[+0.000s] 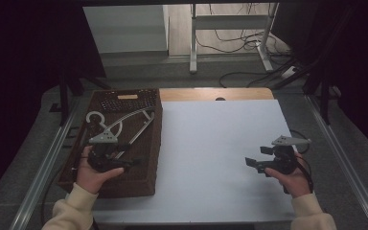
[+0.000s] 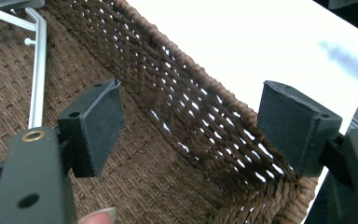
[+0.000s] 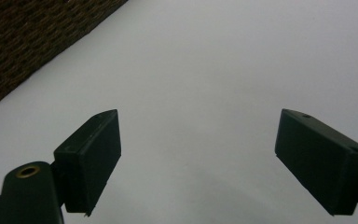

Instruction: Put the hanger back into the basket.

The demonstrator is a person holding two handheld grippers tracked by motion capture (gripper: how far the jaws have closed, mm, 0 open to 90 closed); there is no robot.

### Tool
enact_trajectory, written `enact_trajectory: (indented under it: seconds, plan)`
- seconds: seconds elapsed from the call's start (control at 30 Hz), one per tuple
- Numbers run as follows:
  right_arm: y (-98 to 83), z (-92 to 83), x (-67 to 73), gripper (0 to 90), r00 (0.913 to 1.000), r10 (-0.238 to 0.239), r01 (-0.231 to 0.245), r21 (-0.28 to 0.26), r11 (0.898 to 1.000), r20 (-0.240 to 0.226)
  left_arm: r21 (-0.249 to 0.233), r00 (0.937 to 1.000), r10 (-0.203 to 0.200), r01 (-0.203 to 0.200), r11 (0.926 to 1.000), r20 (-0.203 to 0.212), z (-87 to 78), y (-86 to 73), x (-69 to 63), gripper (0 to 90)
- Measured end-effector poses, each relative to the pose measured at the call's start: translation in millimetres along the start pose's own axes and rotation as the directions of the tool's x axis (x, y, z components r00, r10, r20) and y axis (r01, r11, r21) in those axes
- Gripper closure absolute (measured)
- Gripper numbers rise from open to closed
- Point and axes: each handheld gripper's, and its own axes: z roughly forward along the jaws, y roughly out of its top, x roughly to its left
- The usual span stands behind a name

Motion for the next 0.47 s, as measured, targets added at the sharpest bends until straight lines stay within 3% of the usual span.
enact_trajectory:
  seconds: [0.47]
  plan:
    - [-2.6,-1.8,-1.2,13.7,0.9996,-0.024,0.024,-0.012,1.0,0.018,-0.005,0.9996,-0.006,0.006,1.0,-0.026,-2.1,-4.3,3.9,22.0]
